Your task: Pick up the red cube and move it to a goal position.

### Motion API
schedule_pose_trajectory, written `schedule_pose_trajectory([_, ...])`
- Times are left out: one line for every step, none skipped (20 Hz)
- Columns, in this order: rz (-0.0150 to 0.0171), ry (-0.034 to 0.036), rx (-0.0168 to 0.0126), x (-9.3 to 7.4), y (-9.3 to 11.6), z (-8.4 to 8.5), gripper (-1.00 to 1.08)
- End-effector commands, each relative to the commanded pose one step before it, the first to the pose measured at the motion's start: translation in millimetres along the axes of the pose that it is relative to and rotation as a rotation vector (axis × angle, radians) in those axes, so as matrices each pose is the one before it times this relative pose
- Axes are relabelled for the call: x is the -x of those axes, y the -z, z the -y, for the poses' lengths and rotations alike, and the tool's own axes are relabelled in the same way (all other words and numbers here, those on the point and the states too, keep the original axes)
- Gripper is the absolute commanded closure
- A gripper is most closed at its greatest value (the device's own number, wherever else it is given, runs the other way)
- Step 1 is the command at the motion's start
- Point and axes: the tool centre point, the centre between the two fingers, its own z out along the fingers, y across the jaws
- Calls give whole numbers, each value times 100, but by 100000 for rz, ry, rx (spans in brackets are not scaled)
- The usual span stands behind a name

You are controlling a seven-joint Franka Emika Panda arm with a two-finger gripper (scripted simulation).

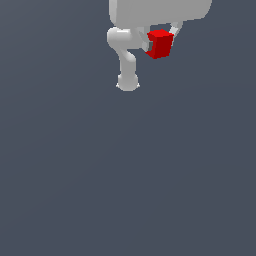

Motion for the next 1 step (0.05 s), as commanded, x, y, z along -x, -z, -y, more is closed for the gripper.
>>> schedule_pose_trajectory([-24, -1, 11, -36, 125, -12, 108])
